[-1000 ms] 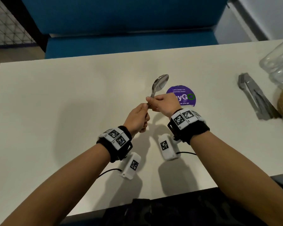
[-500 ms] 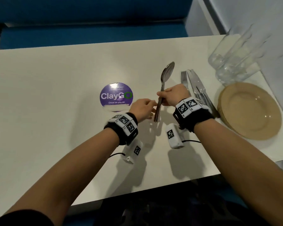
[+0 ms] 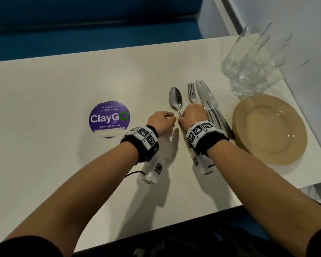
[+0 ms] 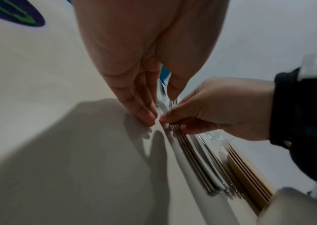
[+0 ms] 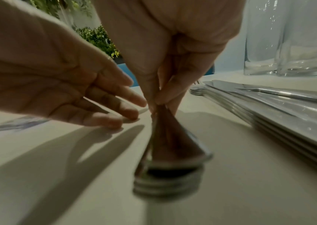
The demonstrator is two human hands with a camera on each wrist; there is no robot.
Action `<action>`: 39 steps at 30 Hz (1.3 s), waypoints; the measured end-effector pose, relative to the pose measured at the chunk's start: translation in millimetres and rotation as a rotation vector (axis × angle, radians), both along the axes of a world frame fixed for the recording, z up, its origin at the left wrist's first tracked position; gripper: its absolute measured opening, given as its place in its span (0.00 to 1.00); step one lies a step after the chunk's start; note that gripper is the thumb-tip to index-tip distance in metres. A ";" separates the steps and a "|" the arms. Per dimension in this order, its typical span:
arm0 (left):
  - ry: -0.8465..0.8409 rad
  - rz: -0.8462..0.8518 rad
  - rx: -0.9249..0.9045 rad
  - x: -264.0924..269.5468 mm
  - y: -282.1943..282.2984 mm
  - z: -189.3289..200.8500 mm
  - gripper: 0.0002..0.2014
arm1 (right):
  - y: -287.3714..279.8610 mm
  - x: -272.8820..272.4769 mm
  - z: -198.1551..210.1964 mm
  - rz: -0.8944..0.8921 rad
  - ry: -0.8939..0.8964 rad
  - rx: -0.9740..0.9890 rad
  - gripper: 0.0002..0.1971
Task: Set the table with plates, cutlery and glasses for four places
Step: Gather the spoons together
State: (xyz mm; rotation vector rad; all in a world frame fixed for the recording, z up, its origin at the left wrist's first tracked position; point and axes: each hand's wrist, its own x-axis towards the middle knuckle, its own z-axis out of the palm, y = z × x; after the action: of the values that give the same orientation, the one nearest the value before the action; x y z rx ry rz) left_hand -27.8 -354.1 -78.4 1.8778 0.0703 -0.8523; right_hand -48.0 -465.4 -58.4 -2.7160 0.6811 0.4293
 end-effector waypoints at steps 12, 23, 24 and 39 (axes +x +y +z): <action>-0.045 -0.014 0.009 5.3 -25.2 -2.6 0.14 | -5.8 -25.4 -8.1 -0.031 -0.083 0.070 0.09; -0.016 -0.081 -0.037 11.5 -41.5 -3.3 0.10 | -21.8 -13.7 -9.6 -0.026 -0.094 0.091 0.08; -0.020 -0.086 -0.033 11.2 -41.2 -3.3 0.10 | -21.7 -14.4 -11.4 -0.036 -0.095 0.084 0.08; -0.069 -0.160 -0.012 1.9 -40.9 -1.0 0.15 | -23.1 -25.8 -11.6 -0.062 -0.143 0.092 0.09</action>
State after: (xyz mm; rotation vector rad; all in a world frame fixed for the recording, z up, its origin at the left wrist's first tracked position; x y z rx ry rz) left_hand -25.9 -395.0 -79.4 1.9189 -0.1290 -0.8933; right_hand -73.9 -488.5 -69.9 -2.6020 0.6867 0.2429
